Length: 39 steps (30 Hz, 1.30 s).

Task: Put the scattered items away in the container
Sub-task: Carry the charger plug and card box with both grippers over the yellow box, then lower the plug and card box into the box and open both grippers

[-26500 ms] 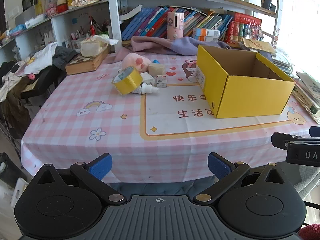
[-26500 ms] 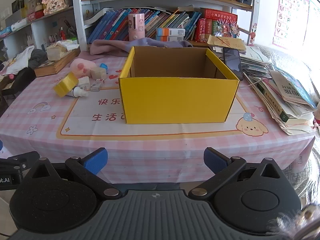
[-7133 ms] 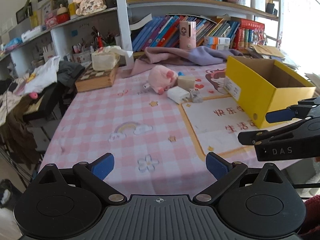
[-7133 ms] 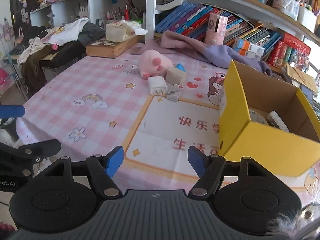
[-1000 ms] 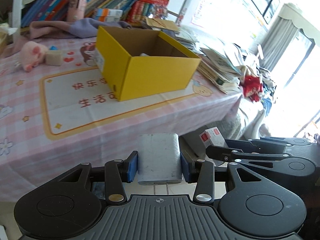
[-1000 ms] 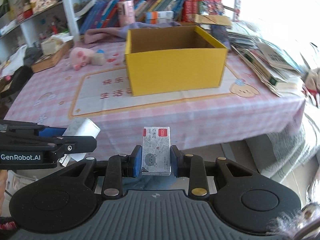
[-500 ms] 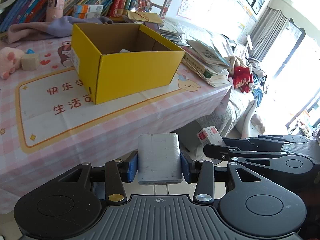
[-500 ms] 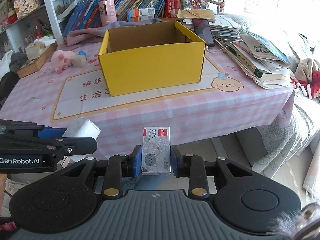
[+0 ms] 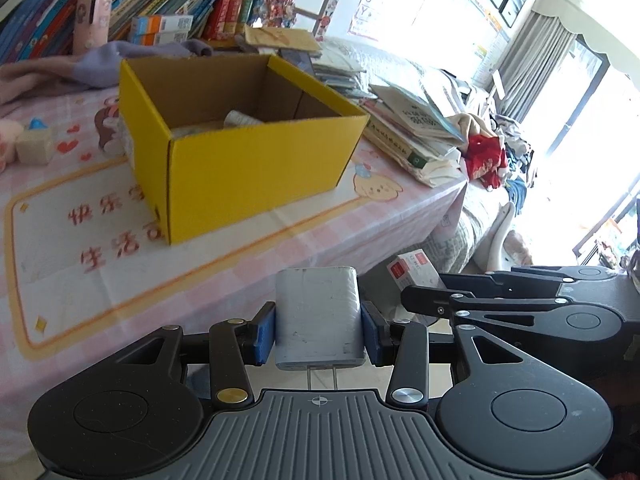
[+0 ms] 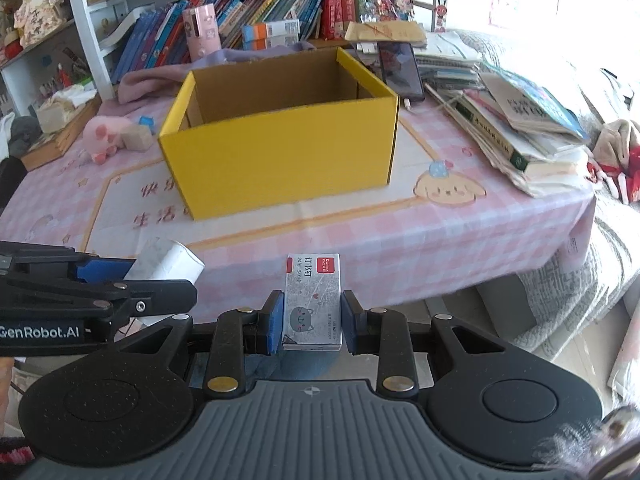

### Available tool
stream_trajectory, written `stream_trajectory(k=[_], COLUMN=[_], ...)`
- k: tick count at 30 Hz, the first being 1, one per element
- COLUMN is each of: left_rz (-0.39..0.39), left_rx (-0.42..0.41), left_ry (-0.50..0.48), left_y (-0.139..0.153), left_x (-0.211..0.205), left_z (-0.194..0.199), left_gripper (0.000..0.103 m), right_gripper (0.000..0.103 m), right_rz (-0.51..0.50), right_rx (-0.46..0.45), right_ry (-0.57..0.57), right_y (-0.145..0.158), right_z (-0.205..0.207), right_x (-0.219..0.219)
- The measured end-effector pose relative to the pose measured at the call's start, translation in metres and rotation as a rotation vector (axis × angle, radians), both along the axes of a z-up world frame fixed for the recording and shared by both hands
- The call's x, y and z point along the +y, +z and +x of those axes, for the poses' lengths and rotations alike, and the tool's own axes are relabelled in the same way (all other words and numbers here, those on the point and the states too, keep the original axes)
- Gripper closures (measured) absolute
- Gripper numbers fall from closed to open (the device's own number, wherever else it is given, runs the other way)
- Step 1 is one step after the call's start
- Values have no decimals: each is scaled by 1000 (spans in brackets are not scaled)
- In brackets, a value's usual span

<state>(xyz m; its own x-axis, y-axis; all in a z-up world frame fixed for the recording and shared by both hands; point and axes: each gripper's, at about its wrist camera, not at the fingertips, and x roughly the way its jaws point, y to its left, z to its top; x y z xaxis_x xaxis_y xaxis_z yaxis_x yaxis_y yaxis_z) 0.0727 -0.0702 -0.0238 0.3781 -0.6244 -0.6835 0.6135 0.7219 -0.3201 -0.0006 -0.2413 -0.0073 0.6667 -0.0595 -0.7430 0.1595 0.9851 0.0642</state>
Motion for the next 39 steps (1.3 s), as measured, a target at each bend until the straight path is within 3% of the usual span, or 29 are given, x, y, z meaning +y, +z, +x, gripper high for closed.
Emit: stream_trajectory(k=[7, 12, 22, 26, 30, 39], left_rz=[-35, -74, -24, 66, 143, 269], left_rx=[-144, -240, -319, -273, -196, -145], left_ry=[-21, 34, 193, 247, 273, 303], left_y=[22, 40, 52, 42, 28, 15], left_x=[-26, -38, -56, -67, -77, -91], left_z=[25, 47, 90, 112, 128, 158], left_gripper=[61, 61, 61, 61, 61, 61], right_gripper=[75, 75, 75, 75, 75, 75], right_rz=[-48, -82, -50, -13, 32, 78], right_rx=[-149, -273, -342, -307, -198, -17], right_ry=[52, 107, 255, 305, 352, 448], right_y=[23, 42, 53, 49, 35, -3], right_z=[36, 68, 140, 176, 220, 282], right_x=[-17, -33, -63, -73, -78, -71])
